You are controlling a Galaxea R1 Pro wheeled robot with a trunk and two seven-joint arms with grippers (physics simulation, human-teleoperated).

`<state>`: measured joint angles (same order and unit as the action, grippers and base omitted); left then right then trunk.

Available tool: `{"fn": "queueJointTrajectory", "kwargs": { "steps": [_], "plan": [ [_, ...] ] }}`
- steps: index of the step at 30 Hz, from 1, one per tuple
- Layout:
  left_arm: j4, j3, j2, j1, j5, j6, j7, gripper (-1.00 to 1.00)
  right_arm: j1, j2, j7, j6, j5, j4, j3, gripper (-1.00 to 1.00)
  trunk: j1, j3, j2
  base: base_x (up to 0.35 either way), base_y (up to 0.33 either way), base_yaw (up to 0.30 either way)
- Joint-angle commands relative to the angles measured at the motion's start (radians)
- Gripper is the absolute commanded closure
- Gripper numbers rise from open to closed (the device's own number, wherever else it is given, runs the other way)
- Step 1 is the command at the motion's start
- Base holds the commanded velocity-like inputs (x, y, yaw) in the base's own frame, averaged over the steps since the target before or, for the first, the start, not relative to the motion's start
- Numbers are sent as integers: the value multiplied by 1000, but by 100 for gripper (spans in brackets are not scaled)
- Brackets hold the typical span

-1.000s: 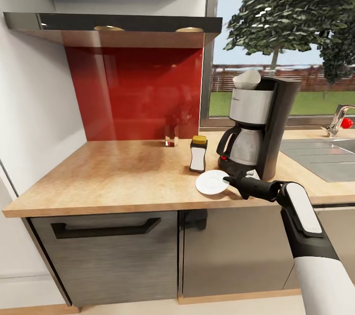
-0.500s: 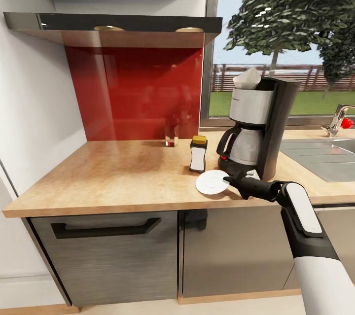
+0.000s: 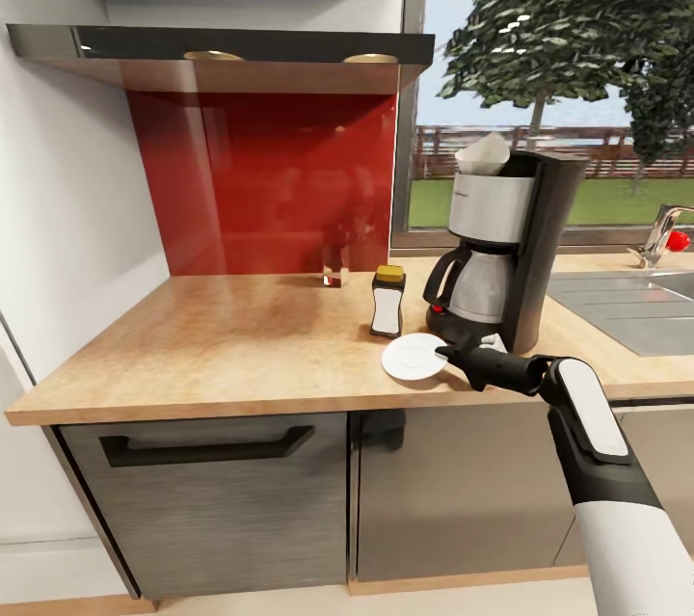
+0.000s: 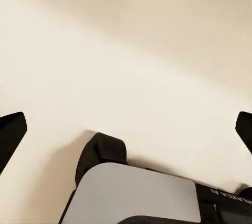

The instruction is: Set up a coffee station on the kitchen countertop: keep the coffee maker on the countertop, move the bottle of coffee from the kitchen shelf to the counter next to the coffee maker, place a paper coffee filter on top of the coffee maker, put the saucer next to the coffee maker with the coffee cup on the saucer, and place the electric kettle next to the coffee maker.

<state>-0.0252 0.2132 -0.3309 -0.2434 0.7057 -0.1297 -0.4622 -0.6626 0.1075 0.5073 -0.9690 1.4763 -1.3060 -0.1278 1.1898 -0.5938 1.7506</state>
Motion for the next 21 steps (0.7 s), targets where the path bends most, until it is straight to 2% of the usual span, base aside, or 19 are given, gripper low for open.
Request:
{"fn": "queueJointTrajectory", "kwargs": {
  "steps": [1,21],
  "plan": [
    [-1,6,0,-1,11,-8,-3,-100,0,0,10,-11,-8,4,0,100,0,-1,0,0,0,0],
    [-1,7,0,-1,11,-8,-3,-100,0,0,10,-11,-8,19,1,100,0,-1,0,0,0,0]
  ]
}}
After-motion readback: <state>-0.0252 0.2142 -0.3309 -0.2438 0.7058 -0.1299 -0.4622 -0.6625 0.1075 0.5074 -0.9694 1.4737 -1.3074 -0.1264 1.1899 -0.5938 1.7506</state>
